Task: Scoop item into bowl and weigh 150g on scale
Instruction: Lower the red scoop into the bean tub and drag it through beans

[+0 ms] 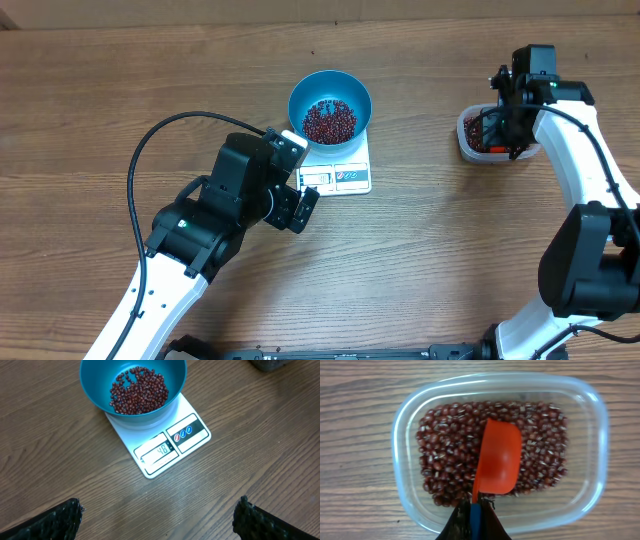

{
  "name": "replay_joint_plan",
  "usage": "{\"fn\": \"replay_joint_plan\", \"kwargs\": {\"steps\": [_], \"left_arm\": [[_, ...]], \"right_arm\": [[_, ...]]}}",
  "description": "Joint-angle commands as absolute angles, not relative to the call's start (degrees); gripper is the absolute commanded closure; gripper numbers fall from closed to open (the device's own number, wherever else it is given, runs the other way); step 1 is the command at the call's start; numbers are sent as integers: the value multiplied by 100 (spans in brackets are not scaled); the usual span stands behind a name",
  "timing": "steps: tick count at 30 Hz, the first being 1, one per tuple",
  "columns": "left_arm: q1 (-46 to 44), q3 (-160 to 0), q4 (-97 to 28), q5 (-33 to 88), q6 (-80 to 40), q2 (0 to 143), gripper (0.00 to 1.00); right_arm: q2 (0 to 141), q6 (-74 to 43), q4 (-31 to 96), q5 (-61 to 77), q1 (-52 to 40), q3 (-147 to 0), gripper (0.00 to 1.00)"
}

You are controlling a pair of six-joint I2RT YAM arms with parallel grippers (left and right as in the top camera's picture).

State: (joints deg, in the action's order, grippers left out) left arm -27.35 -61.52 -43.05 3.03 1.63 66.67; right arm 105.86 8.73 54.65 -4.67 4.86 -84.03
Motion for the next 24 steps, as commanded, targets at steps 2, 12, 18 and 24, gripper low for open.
{"fn": "replay_joint_plan", "kwargs": {"steps": [2,12,18,24], "left_arm": [[-2751,-6289,-4287,390,108,6707,1],[-2751,-6289,-4287,390,108,6707,0],[-2751,-6289,-4287,390,108,6707,0],[-2751,-6289,-4287,390,108,6707,0]], "right_arm": [[10676,1225,5352,117,552,-8154,96],[10676,1240,5249,1094,1011,-8147,96],[10676,1253,5205,1933,1446,-8141,96],[10676,1253,5172,1986,1542,-8136,96]]}}
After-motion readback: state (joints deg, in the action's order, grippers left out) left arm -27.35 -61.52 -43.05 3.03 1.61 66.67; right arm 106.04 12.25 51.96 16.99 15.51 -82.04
